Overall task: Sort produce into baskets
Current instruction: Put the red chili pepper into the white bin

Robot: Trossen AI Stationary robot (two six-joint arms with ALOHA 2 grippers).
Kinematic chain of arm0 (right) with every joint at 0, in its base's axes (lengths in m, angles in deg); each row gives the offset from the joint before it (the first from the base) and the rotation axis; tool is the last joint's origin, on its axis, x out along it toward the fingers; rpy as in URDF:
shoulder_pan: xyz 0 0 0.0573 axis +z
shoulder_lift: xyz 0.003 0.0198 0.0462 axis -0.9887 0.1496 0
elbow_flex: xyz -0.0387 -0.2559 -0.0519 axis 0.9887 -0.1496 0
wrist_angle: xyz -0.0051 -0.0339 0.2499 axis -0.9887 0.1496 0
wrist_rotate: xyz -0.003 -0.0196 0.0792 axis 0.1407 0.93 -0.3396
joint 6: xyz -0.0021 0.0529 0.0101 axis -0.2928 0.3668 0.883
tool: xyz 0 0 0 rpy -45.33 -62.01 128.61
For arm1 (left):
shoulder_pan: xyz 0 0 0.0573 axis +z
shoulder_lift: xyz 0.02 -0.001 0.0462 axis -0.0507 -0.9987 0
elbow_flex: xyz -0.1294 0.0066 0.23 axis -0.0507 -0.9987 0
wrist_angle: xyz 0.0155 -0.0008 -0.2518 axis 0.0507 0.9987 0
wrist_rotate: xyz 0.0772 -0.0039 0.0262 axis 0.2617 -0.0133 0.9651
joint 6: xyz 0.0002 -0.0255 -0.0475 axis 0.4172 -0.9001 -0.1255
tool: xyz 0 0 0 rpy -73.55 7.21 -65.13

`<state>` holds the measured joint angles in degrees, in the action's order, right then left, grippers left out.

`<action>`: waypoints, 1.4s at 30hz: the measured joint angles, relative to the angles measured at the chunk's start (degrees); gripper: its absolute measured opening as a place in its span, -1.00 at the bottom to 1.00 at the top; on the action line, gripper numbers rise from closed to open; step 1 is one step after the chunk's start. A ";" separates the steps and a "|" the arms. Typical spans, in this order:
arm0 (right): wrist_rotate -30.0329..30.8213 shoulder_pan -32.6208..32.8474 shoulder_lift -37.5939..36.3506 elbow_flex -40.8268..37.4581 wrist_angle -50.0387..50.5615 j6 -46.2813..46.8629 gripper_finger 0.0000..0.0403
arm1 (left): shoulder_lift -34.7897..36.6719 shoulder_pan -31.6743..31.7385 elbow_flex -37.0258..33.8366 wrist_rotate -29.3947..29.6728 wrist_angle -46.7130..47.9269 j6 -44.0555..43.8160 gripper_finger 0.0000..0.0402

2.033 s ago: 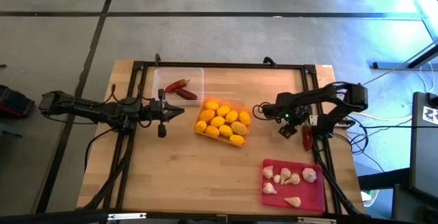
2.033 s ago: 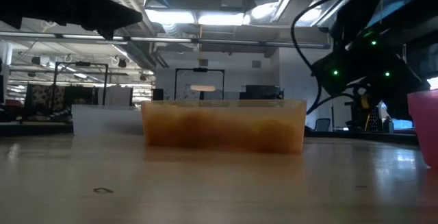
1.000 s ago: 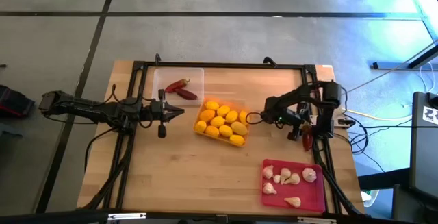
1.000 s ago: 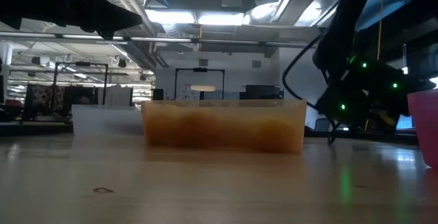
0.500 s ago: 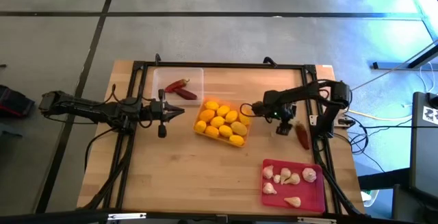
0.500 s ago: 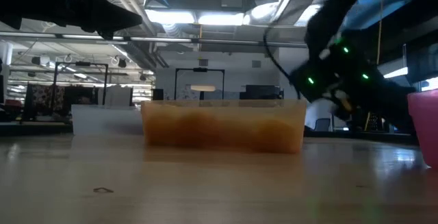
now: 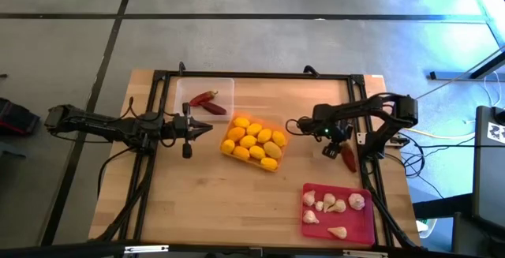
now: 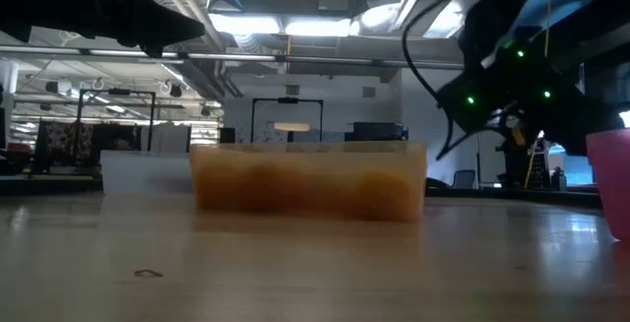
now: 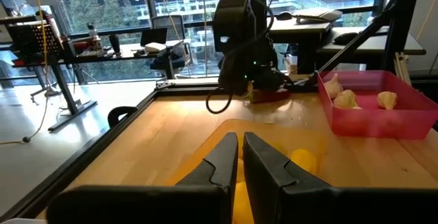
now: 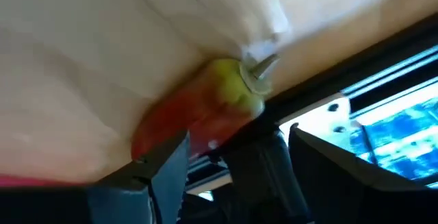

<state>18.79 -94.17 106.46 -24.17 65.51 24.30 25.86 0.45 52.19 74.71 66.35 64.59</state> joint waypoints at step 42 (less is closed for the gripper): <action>-1.23 0.02 -5.22 0.77 -10.37 5.45 -0.52 | -0.02 0.00 0.00 2.16 0.07 0.11 -0.89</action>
<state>17.56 -94.15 101.24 -23.40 55.15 29.75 25.84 0.45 52.19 76.87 66.42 64.70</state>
